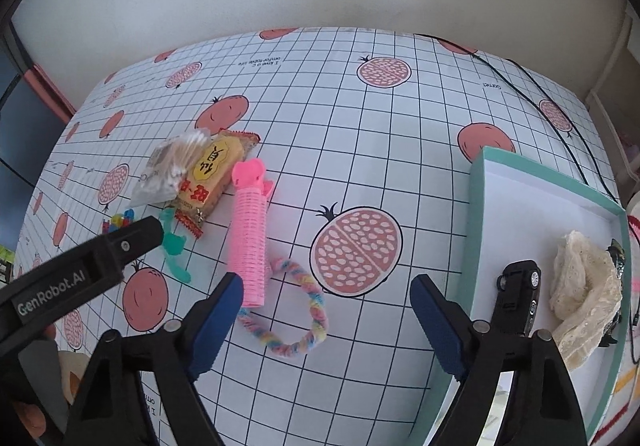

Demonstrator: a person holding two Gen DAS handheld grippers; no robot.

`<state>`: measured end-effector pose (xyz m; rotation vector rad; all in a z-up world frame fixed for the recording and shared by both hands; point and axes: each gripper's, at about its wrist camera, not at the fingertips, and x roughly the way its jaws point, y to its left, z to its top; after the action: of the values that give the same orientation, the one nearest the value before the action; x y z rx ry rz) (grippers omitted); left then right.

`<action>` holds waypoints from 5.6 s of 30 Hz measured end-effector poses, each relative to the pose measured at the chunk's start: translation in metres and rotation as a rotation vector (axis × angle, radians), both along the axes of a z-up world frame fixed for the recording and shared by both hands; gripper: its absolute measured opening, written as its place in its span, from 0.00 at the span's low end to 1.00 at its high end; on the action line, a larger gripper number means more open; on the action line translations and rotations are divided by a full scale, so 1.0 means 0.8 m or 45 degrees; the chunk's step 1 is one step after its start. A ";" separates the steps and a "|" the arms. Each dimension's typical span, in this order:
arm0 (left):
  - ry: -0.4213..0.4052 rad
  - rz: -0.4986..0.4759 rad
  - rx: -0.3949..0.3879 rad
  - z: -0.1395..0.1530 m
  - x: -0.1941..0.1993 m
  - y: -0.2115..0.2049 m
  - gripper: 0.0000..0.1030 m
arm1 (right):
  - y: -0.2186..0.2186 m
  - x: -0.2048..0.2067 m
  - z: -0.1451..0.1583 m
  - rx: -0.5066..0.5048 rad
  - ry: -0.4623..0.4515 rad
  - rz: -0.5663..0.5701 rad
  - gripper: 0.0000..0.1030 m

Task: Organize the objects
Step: 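Withdraw both tools from the tray toward the pink spring toy, then grasp the green stick-figure toy with left tool while right tool grasps the pink curler, then carry the green toy with left tool while right tool carries the pink curler to the tray, then lower the green toy into the tray and open the left tool while right tool releases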

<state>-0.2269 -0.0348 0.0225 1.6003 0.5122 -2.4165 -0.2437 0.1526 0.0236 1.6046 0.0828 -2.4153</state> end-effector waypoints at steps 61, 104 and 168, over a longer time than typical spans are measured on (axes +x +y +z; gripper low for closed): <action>-0.116 -0.039 -0.025 -0.039 -0.014 0.012 0.25 | 0.015 0.006 0.020 0.068 -0.020 0.087 0.07; -0.024 -0.025 -0.006 0.013 -0.009 0.030 0.25 | 0.068 0.008 0.087 0.026 0.129 0.003 0.07; -0.054 -0.866 0.055 0.007 0.028 0.368 0.26 | 0.305 0.004 0.036 0.029 0.062 -0.462 0.10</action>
<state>-0.2044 0.2596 0.0279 2.1015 -0.0076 -2.8214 -0.2402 0.3965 0.0524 1.6947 -0.1901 -2.7288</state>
